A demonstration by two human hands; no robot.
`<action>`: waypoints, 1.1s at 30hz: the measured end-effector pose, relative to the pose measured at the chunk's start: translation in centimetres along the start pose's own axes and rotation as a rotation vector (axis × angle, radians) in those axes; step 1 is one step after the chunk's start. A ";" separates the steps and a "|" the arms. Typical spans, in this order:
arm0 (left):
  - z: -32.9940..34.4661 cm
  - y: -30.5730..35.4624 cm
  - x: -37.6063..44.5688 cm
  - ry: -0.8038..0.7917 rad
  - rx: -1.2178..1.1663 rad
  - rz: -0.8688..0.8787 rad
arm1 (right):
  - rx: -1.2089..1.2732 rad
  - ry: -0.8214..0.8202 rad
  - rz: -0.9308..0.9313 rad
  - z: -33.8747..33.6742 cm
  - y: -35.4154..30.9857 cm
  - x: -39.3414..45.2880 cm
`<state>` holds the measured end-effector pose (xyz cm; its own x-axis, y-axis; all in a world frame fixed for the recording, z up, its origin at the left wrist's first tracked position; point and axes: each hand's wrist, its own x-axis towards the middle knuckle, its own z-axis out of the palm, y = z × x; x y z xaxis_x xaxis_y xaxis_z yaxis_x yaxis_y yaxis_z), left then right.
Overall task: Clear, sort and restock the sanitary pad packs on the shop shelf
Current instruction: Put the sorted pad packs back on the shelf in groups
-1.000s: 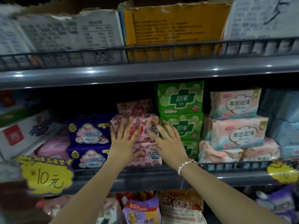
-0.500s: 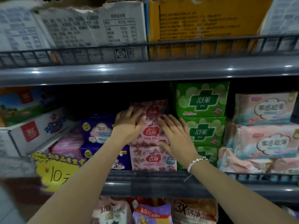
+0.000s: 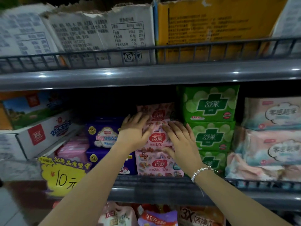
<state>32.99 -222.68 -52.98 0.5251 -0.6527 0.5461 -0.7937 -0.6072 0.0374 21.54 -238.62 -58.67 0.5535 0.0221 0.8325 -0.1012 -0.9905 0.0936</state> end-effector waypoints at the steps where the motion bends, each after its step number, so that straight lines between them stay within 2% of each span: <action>1: 0.4 -0.2 -0.8 0.059 -0.006 0.043 | -0.012 -0.018 -0.018 -0.2 -0.1 0.1; 3: 1.2 -0.7 -2.2 0.108 0.044 0.108 | -0.013 -0.050 -0.073 -0.4 -0.2 0.4; 6: 1.7 -1.4 -2.7 0.010 0.013 0.128 | 0.014 -0.062 -0.111 -0.4 0.0 1.0; 8: 1.8 -1.5 -2.3 -0.024 -0.008 0.128 | 0.026 -0.044 -0.098 -0.3 0.2 1.4; 13: 1.1 -2.2 -2.9 0.031 -0.103 0.152 | 0.056 -0.038 -0.033 -0.6 -0.7 2.3; 17: 0.0 -5.5 -4.6 0.209 -0.105 -0.077 | 0.121 -0.039 -0.087 -0.5 -3.1 4.1; 19: -1.0 -7.5 -5.3 0.183 -0.101 -0.235 | 0.171 -0.125 -0.117 -0.3 -5.0 5.6; 22: -2.1 -10.1 -6.2 -0.018 -0.104 -0.394 | 0.264 -0.379 -0.033 0.1 -8.0 8.2; 25: -2.0 -11.9 -6.6 -0.102 -0.230 -0.485 | 0.151 -0.549 -0.023 1.6 -9.3 10.9; 29: -0.4 -14.1 -7.4 -0.150 -0.389 -0.461 | 0.149 -0.809 -0.039 2.7 -9.7 14.1; 33: 0.3 -14.8 -8.1 -0.074 -0.405 -0.406 | 0.180 -0.787 -0.021 3.3 -9.5 14.3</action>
<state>40.62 -208.52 -58.17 0.8208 -0.4424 0.3613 -0.5705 -0.6037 0.5569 33.13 -229.38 -49.49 0.9805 0.0057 0.1966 0.0138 -0.9991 -0.0403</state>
